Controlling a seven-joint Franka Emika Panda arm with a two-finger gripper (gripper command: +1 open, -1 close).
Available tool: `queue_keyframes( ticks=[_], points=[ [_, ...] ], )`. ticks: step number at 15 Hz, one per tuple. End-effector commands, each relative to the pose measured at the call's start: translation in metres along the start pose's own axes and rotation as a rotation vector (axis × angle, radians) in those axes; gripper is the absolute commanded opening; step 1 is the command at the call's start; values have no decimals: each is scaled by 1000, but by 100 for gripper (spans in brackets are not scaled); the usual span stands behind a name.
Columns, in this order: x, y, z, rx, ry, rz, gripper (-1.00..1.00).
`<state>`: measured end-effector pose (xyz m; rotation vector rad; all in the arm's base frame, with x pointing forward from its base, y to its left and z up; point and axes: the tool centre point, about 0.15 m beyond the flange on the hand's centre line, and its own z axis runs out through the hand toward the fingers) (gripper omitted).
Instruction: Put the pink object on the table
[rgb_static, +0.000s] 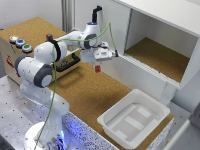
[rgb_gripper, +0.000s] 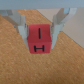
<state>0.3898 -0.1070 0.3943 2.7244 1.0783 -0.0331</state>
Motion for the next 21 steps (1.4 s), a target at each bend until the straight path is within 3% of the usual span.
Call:
queue_keyframes(
  ticks=[1, 4, 7, 10, 15, 18, 21],
  points=[
    [-40, 51, 40, 44, 69, 95, -100],
    [-34, 42, 68, 113, 74, 166, -100],
    [-24, 24, 94, 136, 110, 256, -100],
    [-11, 15, 112, 109, 151, 358, -100],
    [-19, 46, 158, 148, 89, 530, -100],
    [-19, 63, 195, 254, 91, 564, -100],
    [-15, 74, 224, 292, 70, 563, -100]
  ],
)
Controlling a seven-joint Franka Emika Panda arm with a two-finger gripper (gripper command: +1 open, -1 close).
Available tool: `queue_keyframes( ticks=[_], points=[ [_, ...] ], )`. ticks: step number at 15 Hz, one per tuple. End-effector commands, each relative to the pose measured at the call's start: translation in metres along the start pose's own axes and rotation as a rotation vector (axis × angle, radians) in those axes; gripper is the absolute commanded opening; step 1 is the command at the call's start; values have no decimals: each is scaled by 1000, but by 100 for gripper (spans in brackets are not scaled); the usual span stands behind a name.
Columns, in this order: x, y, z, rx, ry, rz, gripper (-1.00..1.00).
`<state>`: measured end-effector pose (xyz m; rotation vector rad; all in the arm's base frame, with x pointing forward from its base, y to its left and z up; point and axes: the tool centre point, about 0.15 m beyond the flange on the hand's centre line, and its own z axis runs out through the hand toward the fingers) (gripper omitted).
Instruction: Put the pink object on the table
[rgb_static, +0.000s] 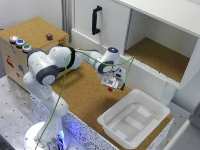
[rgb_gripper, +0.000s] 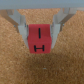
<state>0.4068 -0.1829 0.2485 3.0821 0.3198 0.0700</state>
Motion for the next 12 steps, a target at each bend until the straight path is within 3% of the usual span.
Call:
queue_keyframes(
  ticks=[1, 4, 5, 12],
  points=[
    [28, 35, 67, 147, -42, 24, -100],
    [36, 29, 68, 170, -63, 23, -100],
    [39, 25, 60, 161, -60, 8, 100],
    [39, 1, 1, 111, 33, -74, 100]
  ],
)
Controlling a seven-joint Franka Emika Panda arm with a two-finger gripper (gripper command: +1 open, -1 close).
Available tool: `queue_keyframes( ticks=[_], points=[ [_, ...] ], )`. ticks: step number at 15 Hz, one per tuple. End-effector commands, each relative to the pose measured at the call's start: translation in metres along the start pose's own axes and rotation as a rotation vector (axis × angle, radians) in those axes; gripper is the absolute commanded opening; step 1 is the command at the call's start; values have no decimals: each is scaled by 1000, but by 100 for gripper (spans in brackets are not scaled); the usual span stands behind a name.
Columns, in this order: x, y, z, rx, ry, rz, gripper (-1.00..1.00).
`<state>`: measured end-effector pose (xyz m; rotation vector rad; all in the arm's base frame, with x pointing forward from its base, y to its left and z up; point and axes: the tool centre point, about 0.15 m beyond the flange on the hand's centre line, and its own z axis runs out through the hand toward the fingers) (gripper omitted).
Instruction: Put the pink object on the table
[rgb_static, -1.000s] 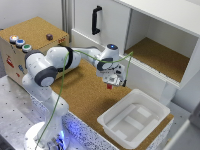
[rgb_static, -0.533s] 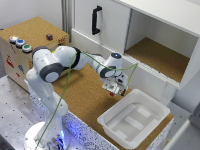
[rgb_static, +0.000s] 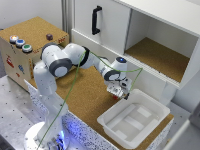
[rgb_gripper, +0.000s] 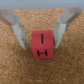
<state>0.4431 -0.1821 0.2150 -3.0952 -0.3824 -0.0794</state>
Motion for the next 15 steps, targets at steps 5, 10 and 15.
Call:
queue_keyframes(
  ticks=[5, 10, 15],
  points=[
    [16, -21, -94, -5, 73, -134, 100],
    [37, -45, -134, 22, 91, -263, 100],
    [37, -45, -134, 22, 91, -263, 100]
  ],
)
